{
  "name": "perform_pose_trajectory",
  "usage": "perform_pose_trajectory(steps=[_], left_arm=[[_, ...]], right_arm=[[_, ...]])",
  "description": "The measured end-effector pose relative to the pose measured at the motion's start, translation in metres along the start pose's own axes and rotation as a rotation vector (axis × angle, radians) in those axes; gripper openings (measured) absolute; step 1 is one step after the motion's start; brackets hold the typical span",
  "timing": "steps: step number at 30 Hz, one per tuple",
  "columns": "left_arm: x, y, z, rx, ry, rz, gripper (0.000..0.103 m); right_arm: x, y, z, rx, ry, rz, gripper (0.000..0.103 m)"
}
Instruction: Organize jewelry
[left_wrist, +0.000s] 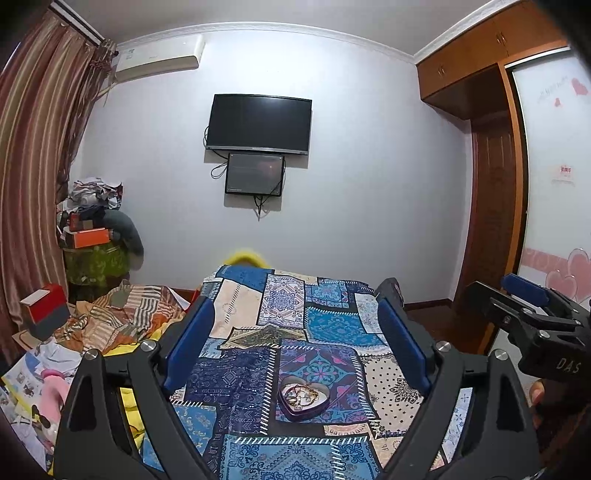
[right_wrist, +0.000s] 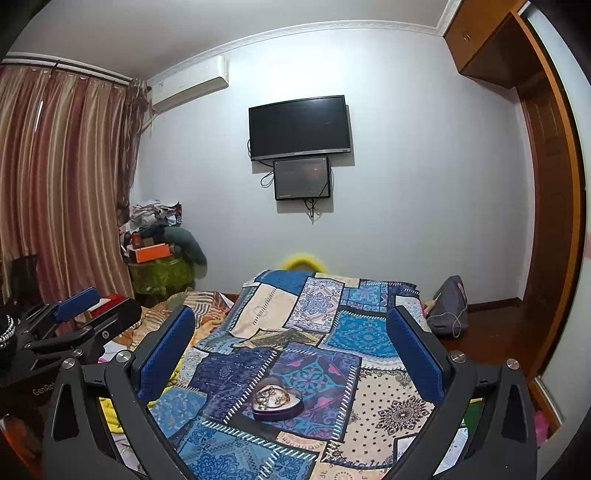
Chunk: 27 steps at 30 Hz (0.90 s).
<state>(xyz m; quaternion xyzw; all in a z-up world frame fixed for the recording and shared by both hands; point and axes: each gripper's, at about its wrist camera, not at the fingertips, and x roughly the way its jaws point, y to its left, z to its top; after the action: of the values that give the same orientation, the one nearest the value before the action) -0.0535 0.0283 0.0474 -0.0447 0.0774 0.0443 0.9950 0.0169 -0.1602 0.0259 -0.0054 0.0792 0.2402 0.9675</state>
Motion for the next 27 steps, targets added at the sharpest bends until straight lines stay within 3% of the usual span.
perform_pose_trajectory(steps=[8, 27], left_arm=[[-0.0003, -0.0018, 0.0004, -0.002, -0.006, 0.012, 0.101], [0.0058, 0.0, -0.0012, -0.01, 0.019, -0.017, 0.102]], right_arm=[[-0.0017, -0.0011, 0.0012, -0.002, 0.002, 0.002, 0.103], [-0.002, -0.004, 0.0007, 0.004, 0.014, -0.001, 0.103]])
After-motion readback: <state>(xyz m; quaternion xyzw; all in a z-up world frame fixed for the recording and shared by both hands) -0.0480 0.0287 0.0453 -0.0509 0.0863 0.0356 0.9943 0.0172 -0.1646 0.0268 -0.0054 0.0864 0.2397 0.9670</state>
